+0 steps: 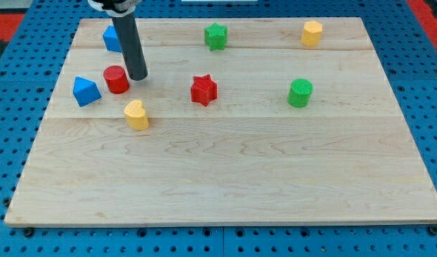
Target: Make a diagonal line with the green circle and the red star
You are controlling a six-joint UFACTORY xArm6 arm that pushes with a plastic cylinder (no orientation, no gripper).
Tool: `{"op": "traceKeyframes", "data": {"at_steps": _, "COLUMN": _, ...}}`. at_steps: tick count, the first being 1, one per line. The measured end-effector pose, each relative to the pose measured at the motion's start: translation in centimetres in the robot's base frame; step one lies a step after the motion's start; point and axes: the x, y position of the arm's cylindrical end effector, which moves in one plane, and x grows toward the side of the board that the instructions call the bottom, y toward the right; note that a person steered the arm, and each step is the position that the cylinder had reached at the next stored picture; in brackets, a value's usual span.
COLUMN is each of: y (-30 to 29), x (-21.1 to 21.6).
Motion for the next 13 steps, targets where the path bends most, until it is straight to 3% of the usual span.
{"op": "traceKeyframes", "data": {"at_steps": 4, "y": -5.5, "x": 0.0}}
{"op": "traceKeyframes", "data": {"at_steps": 6, "y": -3.9, "x": -2.4}}
{"op": "traceKeyframes", "data": {"at_steps": 7, "y": -6.3, "x": -2.5}}
{"op": "traceKeyframes", "data": {"at_steps": 11, "y": -7.4, "x": 1.9}}
{"op": "traceKeyframes", "data": {"at_steps": 13, "y": -8.6, "x": 0.2}}
